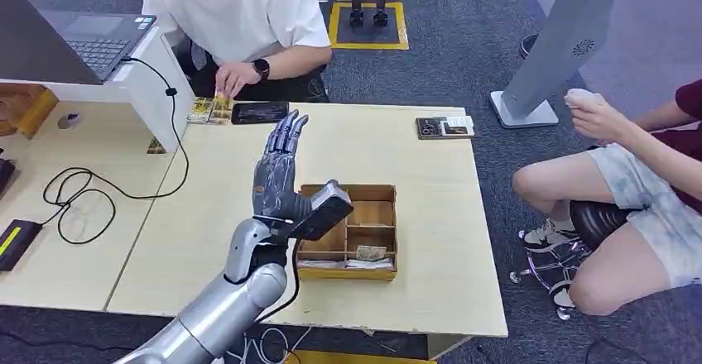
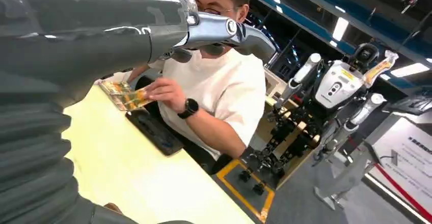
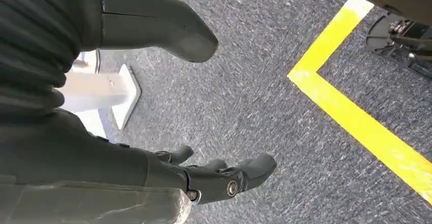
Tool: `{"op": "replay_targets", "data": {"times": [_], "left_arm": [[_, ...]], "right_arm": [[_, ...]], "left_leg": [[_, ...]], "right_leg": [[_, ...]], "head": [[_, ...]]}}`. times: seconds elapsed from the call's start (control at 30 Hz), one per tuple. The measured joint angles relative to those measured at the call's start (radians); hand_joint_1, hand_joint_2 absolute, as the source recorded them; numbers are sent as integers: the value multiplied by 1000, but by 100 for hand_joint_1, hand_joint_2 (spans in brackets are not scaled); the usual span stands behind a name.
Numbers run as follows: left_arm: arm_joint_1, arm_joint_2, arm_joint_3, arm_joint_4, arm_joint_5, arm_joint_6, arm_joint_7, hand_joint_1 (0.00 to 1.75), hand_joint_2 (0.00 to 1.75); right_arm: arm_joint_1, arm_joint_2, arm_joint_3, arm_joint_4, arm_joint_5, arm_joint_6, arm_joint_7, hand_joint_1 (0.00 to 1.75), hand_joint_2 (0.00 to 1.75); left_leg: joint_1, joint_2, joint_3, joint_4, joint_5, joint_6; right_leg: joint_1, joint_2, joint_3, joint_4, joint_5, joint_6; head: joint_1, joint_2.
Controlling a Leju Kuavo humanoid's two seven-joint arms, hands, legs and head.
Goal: Pass the card to the sensor for recognition and then transmit it.
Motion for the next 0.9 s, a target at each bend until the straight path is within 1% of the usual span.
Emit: {"op": "replay_targets", "data": {"times": [0.2,0.37,0.5,0.67,0.9], "left_arm": [[18,14,0,-26,23,2,-5,0,175],[20,20,0,-26,101,1,1,0,175],[24,27,8,-26,180,10,-16,0,175],[29,41,51,-26,253,47,-55,0,175],[58,60,128,-37,305,57,-101,0,175]], "right_arm": [[6,-5,0,-21,0,-16,2,0,175],[6,-8,0,-35,-4,-34,6,0,175],[12,-19,0,-61,-17,-65,19,0,175],[18,-45,10,-115,-27,-108,47,0,175],[19,-73,30,-173,-46,-146,64,0,175]], "left_leg": [[0,0,0,0,0,0],[0,0,0,0,0,0],[0,0,0,0,0,0],[0,0,0,0,0,0],[0,0,0,0,0,0]], "right_leg": [[0,0,0,0,0,0],[0,0,0,0,0,0],[0,0,0,0,0,0],[0,0,0,0,0,0],[0,0,0,0,0,0]], "head": [[0,0],[0,0],[0,0],[-1,0],[1,0]]}}
